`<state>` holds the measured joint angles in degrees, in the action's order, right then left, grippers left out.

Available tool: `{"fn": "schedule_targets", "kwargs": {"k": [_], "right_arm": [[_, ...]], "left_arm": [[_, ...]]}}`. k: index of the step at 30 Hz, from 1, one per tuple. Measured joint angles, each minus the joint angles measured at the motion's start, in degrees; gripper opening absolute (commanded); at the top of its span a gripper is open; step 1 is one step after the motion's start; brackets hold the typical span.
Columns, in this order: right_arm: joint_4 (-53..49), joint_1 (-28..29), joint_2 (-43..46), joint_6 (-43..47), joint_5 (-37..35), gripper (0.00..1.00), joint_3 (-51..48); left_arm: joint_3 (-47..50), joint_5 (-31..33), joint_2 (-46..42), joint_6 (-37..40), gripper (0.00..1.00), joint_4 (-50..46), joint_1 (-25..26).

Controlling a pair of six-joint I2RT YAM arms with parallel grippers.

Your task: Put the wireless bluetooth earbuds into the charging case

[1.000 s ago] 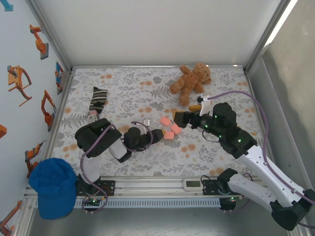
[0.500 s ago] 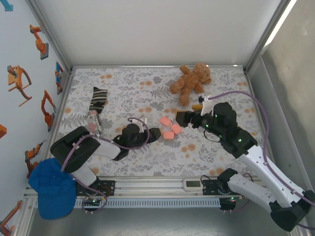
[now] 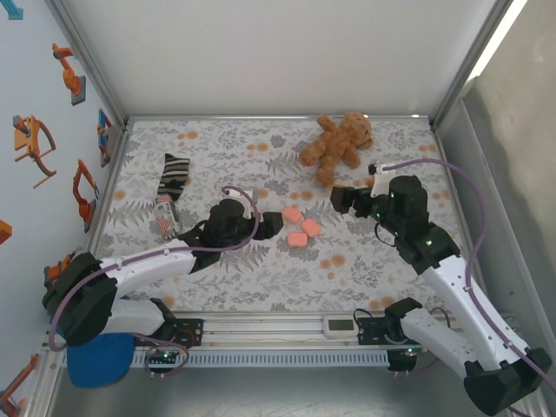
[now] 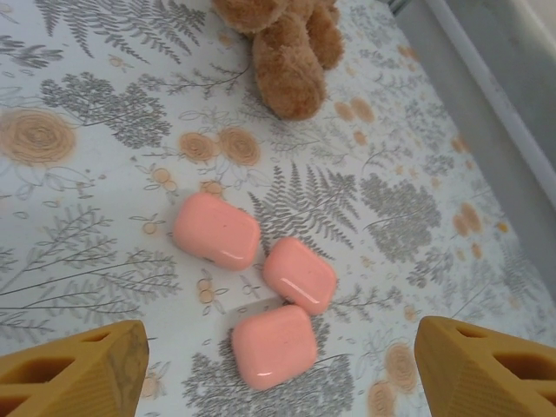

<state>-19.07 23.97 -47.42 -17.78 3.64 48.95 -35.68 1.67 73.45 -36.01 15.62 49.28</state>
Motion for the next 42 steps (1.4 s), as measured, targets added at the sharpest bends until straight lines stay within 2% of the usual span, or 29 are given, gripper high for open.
{"fn": "schedule_targets", "kwargs": {"k": [6,14,24,34,42], "right_arm": [[-0.9,-4.9,3.0,5.2,-4.7,1.0,-2.4],[2.0,-12.4,5.0,9.1,-8.3,1.0,-9.7],[8.8,-19.8,7.3,10.2,-10.8,1.0,-19.8],[18.1,-22.0,3.9,10.2,-11.0,1.0,-26.2],[30.0,-23.3,-4.3,10.1,-10.6,1.0,-31.7]], "left_arm": [[-0.3,6.1,-6.4,5.6,0.9,-9.0,-2.5],[0.2,17.9,-17.5,11.1,1.0,-17.2,-8.0],[7.6,30.9,-30.9,19.8,0.96,-17.6,-13.4],[14.3,33.3,-32.8,24.4,0.96,-10.9,-21.6],[18.6,32.9,-30.4,25.4,0.96,-4.9,-28.6]]}}
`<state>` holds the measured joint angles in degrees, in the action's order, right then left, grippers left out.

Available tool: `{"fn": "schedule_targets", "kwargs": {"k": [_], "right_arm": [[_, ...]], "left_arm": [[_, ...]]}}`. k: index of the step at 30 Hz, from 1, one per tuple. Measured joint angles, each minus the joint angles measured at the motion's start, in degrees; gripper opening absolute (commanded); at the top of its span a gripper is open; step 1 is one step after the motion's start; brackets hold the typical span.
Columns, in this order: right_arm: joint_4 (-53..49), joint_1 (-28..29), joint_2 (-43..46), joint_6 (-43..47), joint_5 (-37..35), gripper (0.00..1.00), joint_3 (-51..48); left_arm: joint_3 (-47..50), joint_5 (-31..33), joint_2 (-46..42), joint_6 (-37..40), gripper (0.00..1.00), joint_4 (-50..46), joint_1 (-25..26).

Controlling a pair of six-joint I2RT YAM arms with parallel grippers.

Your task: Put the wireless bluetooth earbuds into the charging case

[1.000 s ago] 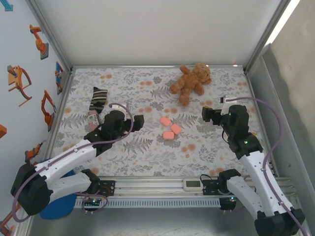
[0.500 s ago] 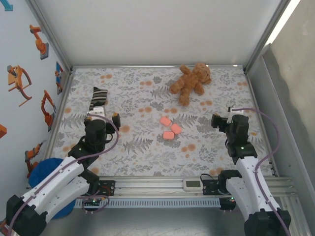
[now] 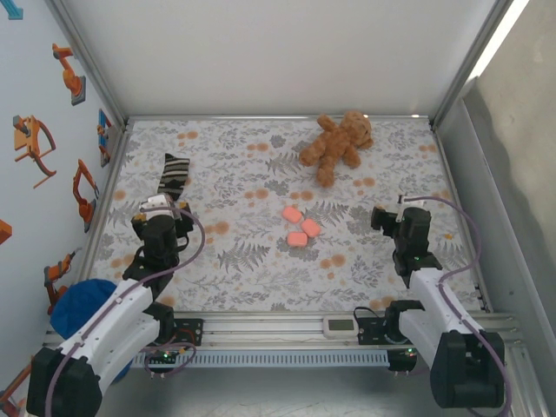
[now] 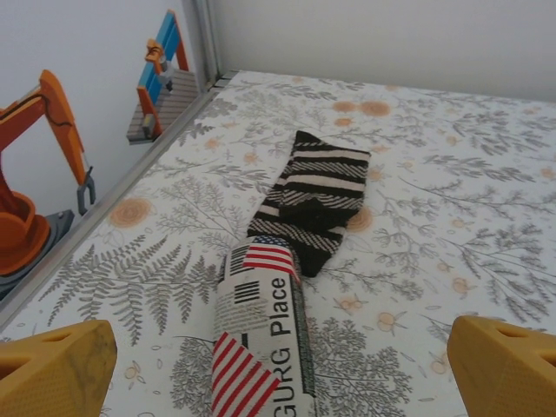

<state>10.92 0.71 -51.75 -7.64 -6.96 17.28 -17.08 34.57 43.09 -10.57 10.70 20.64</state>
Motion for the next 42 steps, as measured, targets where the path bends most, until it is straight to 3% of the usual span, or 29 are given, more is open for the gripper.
{"fn": "schedule_targets", "kwargs": {"k": [11,23,31,42], "right_arm": [[20.7,-0.6,-17.2,0.8,2.3,1.0,-1.8],[38.3,-0.7,-34.9,4.7,4.9,1.0,0.9],[38.4,-2.8,-36.7,4.4,6.1,1.0,3.6],[37.8,-3.3,-36.7,4.0,6.1,1.0,4.5]], "left_arm": [[2.6,-6.1,12.0,2.4,0.96,12.3,-11.1],[2.6,-15.9,29.6,6.8,0.96,30.2,-14.1],[-0.5,-20.9,45.0,8.5,0.96,41.8,-15.6],[-5.7,-27.3,45.8,8.5,0.96,38.4,-19.2]]}}
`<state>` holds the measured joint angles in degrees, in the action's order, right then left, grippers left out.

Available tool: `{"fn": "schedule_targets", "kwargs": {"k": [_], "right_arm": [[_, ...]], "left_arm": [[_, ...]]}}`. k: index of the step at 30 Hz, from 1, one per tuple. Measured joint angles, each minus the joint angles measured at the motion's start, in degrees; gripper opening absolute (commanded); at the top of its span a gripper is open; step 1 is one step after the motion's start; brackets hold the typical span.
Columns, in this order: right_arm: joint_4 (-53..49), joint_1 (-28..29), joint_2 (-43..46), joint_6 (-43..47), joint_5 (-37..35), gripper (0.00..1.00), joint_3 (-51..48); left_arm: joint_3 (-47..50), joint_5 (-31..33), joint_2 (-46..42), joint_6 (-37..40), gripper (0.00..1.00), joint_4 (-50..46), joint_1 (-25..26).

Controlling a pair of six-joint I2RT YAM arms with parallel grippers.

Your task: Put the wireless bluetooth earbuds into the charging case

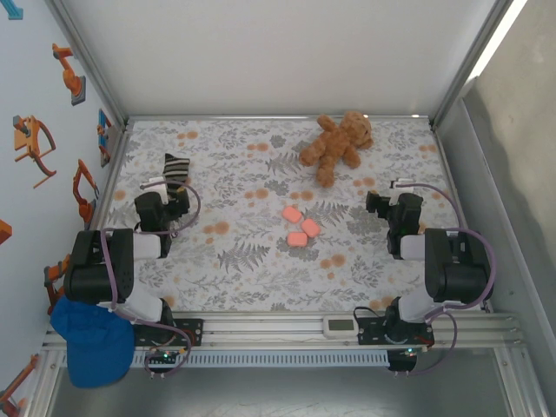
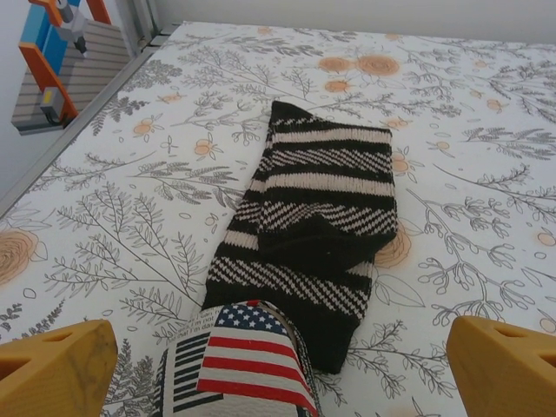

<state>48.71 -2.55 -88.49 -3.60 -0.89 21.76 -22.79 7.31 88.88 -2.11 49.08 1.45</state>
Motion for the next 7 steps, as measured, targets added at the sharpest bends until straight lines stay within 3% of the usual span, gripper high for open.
{"fn": "schedule_targets", "kwargs": {"k": [7], "right_arm": [[0.0,0.0,0.0,0.0,0.0,1.0,0.0]], "left_arm": [[0.0,-0.8,0.0,0.0,0.96,-0.7,0.0]]}}
